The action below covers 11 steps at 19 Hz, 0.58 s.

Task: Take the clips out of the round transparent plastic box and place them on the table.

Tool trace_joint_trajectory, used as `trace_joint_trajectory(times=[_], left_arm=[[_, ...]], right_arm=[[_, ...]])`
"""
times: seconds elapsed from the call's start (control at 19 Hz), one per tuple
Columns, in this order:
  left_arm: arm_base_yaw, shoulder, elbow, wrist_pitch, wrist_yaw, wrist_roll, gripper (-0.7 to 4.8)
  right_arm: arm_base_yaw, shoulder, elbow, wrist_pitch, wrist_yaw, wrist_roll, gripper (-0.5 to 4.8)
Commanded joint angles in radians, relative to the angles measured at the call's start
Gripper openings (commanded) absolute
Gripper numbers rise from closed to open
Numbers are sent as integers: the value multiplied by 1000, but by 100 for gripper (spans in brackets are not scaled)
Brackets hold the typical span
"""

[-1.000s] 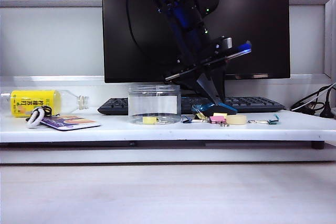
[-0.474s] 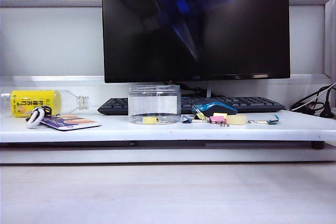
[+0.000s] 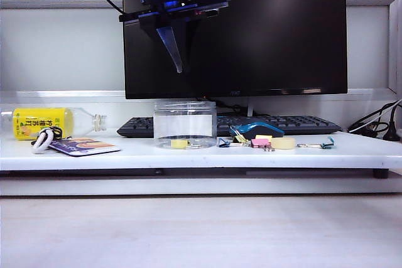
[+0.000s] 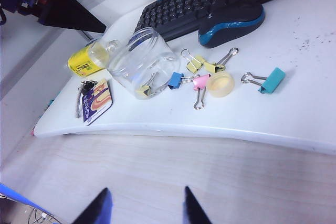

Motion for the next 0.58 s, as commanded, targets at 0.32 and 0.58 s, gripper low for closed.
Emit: trace_joint_trajectory(times=[0.32, 0.58], left_arm=[[-1, 123, 1, 14, 22, -117, 67], [2, 155, 1, 18, 23, -160, 67]], right_arm=[[0, 0, 4, 6, -2, -6, 176], [0, 0, 4, 7, -2, -6, 176]])
